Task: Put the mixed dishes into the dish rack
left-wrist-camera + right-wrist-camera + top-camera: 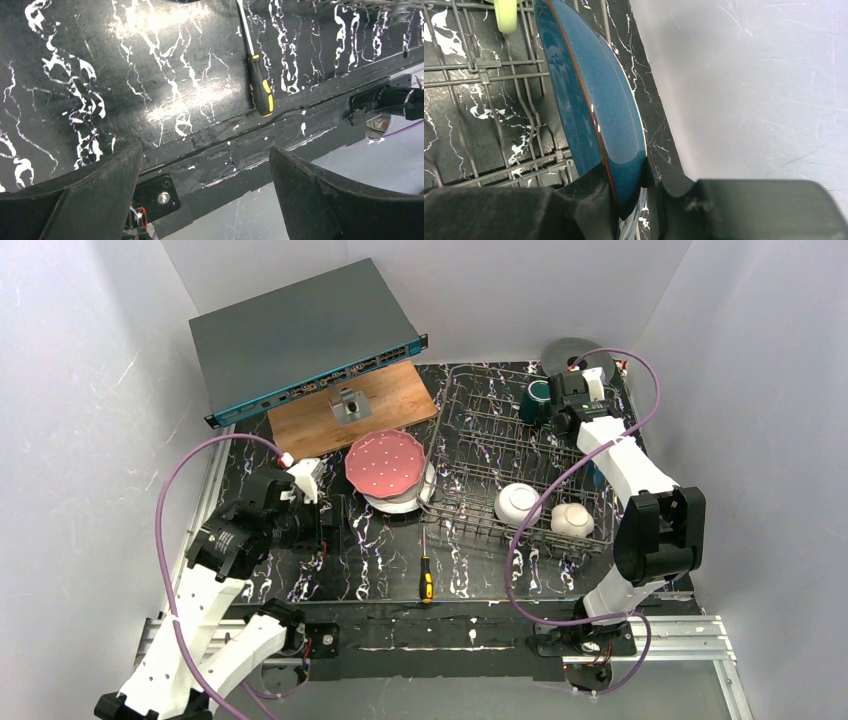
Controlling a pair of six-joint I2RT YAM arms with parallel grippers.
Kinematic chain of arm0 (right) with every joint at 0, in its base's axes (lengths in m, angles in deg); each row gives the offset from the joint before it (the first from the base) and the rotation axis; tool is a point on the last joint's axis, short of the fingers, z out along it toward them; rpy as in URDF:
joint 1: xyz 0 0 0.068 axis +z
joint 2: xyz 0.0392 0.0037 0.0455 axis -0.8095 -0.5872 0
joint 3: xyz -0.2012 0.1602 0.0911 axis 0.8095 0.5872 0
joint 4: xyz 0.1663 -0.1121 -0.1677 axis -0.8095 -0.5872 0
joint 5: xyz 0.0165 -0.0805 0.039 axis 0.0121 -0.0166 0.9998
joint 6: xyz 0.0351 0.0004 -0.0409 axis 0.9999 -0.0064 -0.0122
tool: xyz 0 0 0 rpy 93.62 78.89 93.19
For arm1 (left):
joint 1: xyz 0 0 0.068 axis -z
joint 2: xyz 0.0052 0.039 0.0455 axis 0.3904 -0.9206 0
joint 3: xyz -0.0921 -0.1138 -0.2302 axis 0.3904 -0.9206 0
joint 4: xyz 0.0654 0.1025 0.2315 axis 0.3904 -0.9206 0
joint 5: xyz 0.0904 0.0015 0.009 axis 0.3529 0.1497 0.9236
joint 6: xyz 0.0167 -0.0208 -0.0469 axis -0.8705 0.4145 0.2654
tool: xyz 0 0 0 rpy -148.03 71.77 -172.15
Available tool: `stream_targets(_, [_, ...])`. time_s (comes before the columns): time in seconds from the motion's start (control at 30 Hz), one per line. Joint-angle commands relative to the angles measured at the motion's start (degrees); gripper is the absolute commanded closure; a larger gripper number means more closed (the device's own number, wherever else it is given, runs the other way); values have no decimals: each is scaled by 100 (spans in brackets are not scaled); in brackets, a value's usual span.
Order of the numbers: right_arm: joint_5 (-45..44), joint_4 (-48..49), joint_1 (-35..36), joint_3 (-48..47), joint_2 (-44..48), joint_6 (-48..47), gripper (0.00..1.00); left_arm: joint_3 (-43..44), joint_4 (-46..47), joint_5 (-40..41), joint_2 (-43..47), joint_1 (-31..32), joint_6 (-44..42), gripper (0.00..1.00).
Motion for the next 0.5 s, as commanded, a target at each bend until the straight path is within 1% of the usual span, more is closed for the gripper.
stream_targets(0.0, [-567,592,-81,16,158,-208,99,-88,244,-366,103,3,-191,2])
stream_targets(0.1, [-672,720,-123,64,156,-246,99,-270,407,-457,340,0,14,2])
stream_targets(0.27, [-709,773,-224,191,142,-81,99,-829,966,-710,1058,4,380,2])
stream_targets(0.37, [-591,869,-247,315,142,18,99,-1220,1322,-726,1479,2,506,2])
stream_targets(0.47, [-515,931,-255,378,144,127,99,-1330,1466,-697,1685,3,502,2])
